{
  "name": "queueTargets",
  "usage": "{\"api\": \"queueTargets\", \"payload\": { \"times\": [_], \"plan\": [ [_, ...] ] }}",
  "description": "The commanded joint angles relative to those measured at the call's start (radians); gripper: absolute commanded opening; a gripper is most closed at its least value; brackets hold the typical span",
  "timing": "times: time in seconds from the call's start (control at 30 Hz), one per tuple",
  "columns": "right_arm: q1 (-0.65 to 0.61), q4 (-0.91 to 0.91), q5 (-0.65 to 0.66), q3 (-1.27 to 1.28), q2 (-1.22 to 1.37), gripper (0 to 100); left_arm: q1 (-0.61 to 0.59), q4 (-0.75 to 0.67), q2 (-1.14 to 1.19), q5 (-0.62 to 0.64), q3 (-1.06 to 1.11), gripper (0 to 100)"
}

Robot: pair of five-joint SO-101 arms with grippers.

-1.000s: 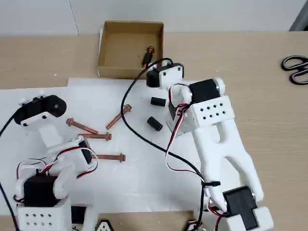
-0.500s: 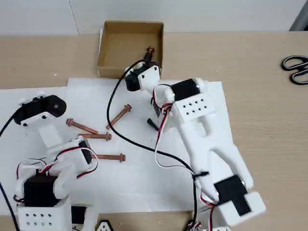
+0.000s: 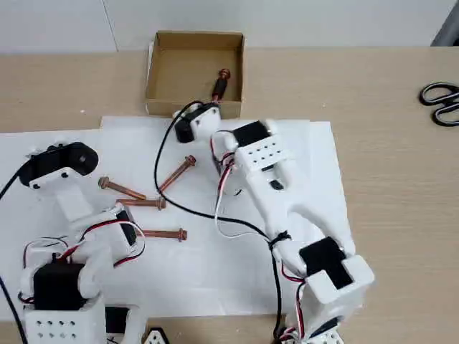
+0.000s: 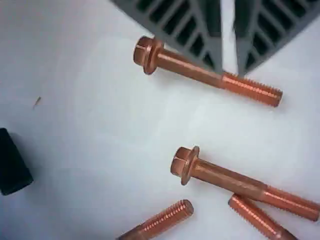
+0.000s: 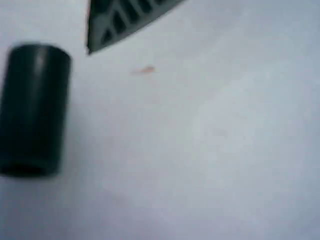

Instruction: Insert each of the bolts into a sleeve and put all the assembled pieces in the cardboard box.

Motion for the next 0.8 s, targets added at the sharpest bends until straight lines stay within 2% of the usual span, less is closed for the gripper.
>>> {"api": "queueTargets", "payload": {
  "times": [0.0, 0.77],
  "plan": [
    [-0.022, -0.047, -0.021, -0.011, 0.005, 17.3, -0.008, 0.002, -0.011, -0.011, -0.041, 1],
    [0.002, -0.199, -0.011, -0.014, 0.217, 17.2, -0.008, 0.002, -0.011, -0.011, -0.042, 1]
  ]
}}
